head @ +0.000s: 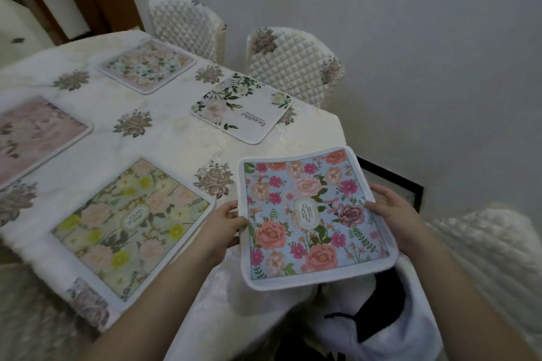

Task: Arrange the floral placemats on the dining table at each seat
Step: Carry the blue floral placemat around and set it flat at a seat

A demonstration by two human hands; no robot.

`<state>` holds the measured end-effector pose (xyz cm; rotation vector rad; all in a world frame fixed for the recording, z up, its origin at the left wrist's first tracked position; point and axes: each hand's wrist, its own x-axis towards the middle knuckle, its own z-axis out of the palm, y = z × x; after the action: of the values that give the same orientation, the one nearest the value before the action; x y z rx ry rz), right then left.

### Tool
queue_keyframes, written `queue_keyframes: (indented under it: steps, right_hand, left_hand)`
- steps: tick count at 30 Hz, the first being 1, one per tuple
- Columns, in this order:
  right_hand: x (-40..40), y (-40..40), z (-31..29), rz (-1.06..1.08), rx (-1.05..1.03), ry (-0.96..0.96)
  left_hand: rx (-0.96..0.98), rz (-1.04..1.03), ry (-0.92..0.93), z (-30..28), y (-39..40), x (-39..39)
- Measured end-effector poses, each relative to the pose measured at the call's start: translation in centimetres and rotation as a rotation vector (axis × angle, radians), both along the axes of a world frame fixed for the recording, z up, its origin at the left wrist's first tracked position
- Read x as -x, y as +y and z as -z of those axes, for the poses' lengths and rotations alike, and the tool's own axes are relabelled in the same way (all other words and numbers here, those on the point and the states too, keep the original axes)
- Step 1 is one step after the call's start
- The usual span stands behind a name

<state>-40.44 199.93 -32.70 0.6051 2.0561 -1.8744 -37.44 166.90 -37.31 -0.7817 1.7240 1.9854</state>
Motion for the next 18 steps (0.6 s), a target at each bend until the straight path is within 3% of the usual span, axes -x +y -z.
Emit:
queue_keyframes:
  steps: [12,18]
  right_hand:
    - [14.6,-0.7,4.8,-0.393,-0.062,-0.04]
    - [19.3,-1.5,6.8,-0.578,-0.312,0.021]
  left_hand:
    - [-0.009,-0.292,-0.144,4.1,2.2,1.7]
    - [0.029,-0.296,-0.188,5.5,3.5,2.0]
